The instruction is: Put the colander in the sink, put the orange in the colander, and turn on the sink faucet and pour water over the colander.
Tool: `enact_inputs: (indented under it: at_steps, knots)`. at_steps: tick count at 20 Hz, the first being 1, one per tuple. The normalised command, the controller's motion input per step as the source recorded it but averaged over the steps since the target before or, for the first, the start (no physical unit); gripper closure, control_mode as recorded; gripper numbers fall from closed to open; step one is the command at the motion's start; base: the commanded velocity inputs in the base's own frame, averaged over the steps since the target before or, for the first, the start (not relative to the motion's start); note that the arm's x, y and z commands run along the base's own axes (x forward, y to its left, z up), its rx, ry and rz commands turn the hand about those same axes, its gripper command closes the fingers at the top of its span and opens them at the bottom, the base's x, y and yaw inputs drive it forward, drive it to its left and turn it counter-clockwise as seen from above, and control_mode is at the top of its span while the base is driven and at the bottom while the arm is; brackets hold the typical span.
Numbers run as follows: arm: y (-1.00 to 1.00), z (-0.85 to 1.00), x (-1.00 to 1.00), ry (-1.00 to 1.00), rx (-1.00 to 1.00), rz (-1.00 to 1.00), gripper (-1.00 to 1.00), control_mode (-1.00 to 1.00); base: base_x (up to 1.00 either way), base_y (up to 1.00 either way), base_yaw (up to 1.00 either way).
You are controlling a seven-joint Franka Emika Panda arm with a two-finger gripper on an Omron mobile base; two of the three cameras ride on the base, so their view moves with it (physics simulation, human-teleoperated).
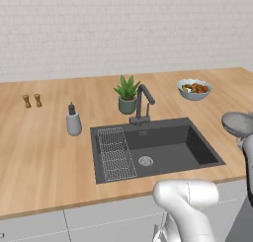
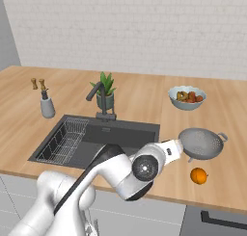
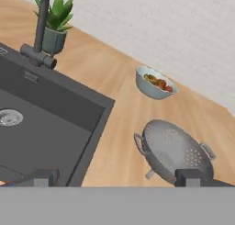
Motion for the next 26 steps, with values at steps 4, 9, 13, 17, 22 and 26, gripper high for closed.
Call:
enact_inputs:
  at_steps: [4, 9, 13, 17, 22, 26]
  knots:
    - [-0.44, 0.00, 0.00, -0.33, -0.66, 0.14, -1.00, -1.00, 0.00, 0.00, 0.00]
    - [-0.40, -0.04, 0.00, -0.26, -0.66, 0.15, -1.00, -1.00, 0.00, 0.00, 0.00]
    - [-0.35, -0.12, 0.08, -0.21, -0.63, 0.16, -1.00, -1.00, 0.00, 0.00, 0.00]
    - [-0.31, -0.09, 0.10, -0.20, -0.64, 0.16, -1.00, -1.00, 0.00, 0.00, 0.00]
    - [-0.33, -0.06, 0.10, -0.17, -0.64, 0.15, -1.00, -1.00, 0.00, 0.00, 0.00]
    - [-0.04, -0.16, 0.26, -0.11, -0.62, 0.05, -1.00, -1.00, 0.00, 0.00, 0.00]
